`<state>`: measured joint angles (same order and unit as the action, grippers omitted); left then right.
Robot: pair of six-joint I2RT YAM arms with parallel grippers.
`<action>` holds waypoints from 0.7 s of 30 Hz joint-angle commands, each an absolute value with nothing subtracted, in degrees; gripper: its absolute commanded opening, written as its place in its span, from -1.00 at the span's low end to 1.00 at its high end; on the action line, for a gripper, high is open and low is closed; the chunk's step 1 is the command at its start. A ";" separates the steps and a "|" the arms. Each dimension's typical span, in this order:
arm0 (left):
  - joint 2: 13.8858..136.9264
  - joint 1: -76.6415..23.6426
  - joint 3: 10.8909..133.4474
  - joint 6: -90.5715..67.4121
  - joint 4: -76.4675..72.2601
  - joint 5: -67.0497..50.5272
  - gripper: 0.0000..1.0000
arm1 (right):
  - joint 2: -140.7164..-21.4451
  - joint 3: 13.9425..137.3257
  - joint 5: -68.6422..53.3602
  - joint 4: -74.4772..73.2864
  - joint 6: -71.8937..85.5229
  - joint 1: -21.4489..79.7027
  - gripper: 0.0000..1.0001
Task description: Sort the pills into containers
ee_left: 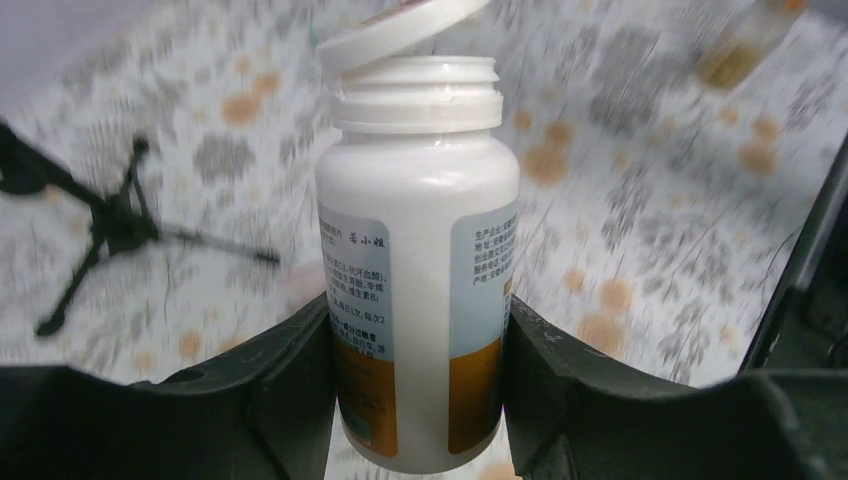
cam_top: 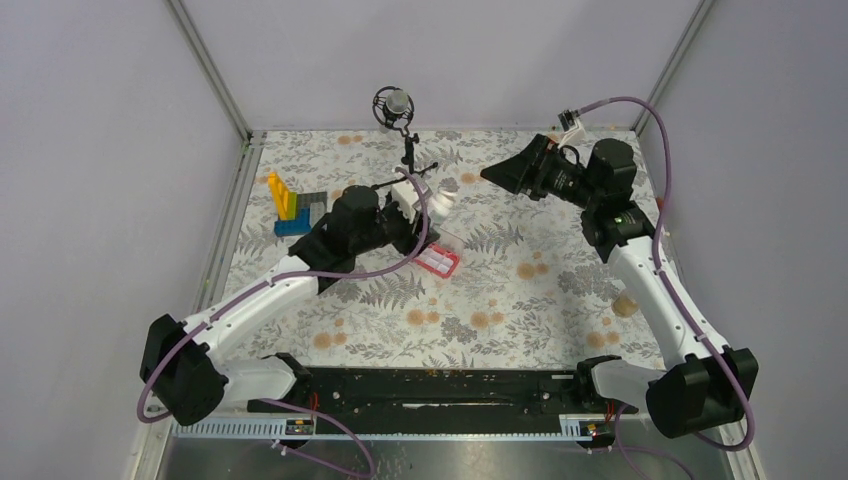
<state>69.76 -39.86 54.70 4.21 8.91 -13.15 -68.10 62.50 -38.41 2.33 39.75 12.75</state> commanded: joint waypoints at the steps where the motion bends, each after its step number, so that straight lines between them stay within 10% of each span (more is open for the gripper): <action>1: 69.93 -39.96 56.11 0.20 -14.96 -21.66 -1.00 | -69.35 64.47 -45.35 18.29 50.50 12.74 0.78; 21: 83.02 -39.99 63.16 -17.92 -57.29 -31.97 -0.99 | -67.77 81.21 -27.92 -7.72 17.97 25.43 0.94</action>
<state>83.13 -39.83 59.29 -15.49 -48.38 -27.29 -69.89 78.08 -37.36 2.50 32.77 21.93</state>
